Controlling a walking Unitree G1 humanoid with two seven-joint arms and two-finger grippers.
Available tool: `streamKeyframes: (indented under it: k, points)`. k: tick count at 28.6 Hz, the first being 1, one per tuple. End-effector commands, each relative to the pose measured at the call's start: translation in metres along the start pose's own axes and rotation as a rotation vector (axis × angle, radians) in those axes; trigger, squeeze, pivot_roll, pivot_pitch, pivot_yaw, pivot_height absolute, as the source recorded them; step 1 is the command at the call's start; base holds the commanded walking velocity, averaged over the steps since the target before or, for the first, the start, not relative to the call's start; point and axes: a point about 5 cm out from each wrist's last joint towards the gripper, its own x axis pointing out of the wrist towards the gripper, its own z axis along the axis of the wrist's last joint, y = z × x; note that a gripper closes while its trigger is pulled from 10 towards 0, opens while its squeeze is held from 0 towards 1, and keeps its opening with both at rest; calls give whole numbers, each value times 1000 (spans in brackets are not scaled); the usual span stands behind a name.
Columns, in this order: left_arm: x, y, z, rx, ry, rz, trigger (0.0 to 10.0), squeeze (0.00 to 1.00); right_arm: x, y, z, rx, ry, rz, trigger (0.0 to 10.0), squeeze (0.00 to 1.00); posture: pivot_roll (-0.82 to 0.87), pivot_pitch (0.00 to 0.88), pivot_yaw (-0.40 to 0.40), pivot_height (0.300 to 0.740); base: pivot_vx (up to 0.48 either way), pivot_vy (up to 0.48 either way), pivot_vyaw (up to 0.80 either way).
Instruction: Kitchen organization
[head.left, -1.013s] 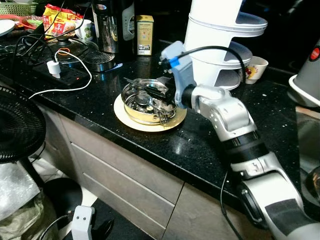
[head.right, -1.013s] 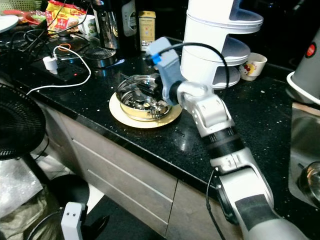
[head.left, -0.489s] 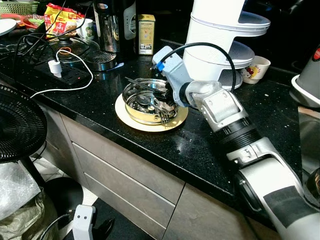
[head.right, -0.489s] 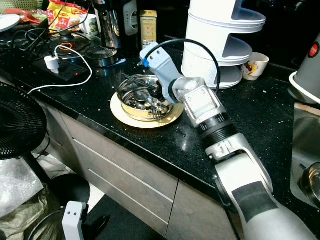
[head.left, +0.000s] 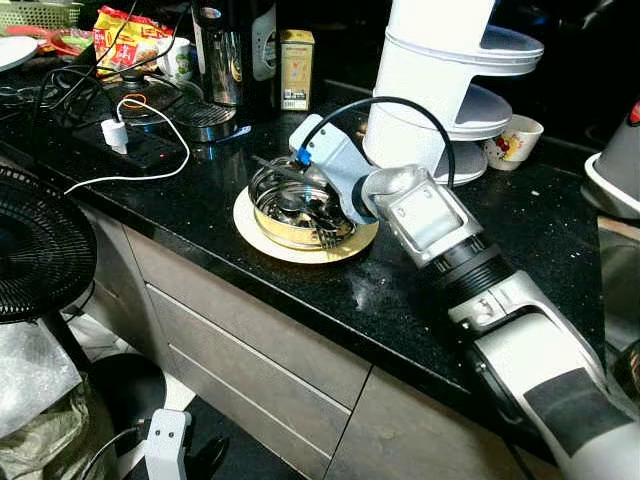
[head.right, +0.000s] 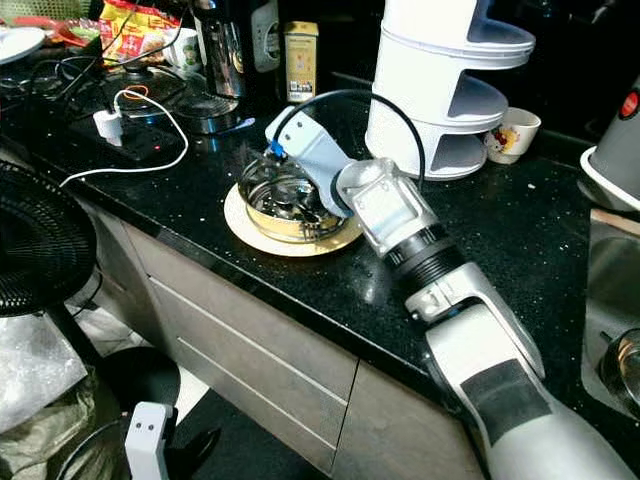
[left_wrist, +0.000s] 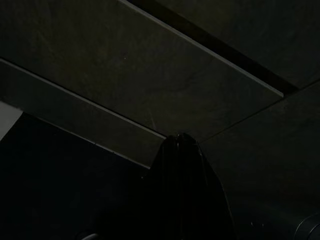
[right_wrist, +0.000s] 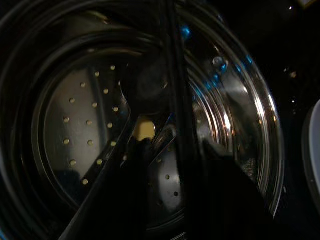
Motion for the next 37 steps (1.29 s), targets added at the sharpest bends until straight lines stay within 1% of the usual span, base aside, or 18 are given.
streamKeyframes:
  k: [1,10,16,19,20,21,22,23,24,26,27,28,29,31,33,34,35,37]
  points:
    - [-2,0,-5,-1,15,5,10000,0,-1,-2,0,6,10,-8,0,0,111,0,-85,740,0,0,0]
    - [-2,-1,-3,0,12,2,10000,0,-2,-2,1,20,-5,-13,0,0,110,0,-83,740,0,0,0]
    - [-1,-1,-2,2,10,0,10000,0,-6,-5,17,135,-174,25,0,0,109,0,-79,740,0,0,0]
    - [-1,-1,-1,2,8,0,10000,0,-14,-14,29,274,-329,55,0,0,109,0,-78,740,0,0,0]
    - [-1,-1,-1,2,8,0,10000,0,-14,-14,29,274,-329,55,0,0,109,0,-78,740,0,0,0]
    - [-1,-1,-1,3,6,0,10000,0,-22,-23,37,387,-444,68,0,0,110,0,-77,740,0,0,0]
    - [-1,-1,-1,3,6,0,10000,0,-22,-23,37,387,-444,68,0,0,110,0,-77,740,0,0,0]
    - [-1,-1,0,4,3,-1,10000,0,-35,-37,46,552,-623,83,0,0,110,0,-77,740,0,0,0]
    - [-1,-1,0,4,2,-2,10000,0,-39,-41,47,615,-675,109,0,0,108,0,-76,740,0,0,0]
    - [-1,-2,1,8,-3,-10,10000,0,-45,-43,47,696,-759,151,0,0,107,0,-74,740,0,0,0]
    - [-1,-2,1,8,-3,-10,10000,0,-45,-43,47,696,-759,151,0,0,107,0,-74,740,0,0,0]
    - [0,-4,2,3,-11,-41,10000,0,-50,-45,42,768,-835,203,588,0,107,0,-74,740,0,0,0]
    - [-1,-6,3,-7,-17,-63,10000,0,-53,-46,39,810,-876,232,3608,0,106,0,-71,740,0,0,0]
    - [-1,-7,3,-18,-22,-83,10000,0,-56,-46,37,847,-909,259,3922,0,106,0,-71,740,0,0,0]
    - [-2,-9,3,-17,-17,-107,10000,0,-58,-48,36,882,-948,265,4941,0,103,0,-66,740,0,0,0]
    - [-3,-9,3,-13,-16,-108,10000,0,-60,-49,36,897,-967,268,6314,0,102,0,-64,740,0,0,-606]
    - [-3,-8,3,-13,-17,-109,10000,0,-62,-51,35,929,-991,277,10000,0,101,0,-62,740,0,0,-763]
    - [-6,-9,10,-60,-56,-128,10000,0,-68,-56,35,975,-1061,293,10000,0,101,0,-62,740,0,0,-763]
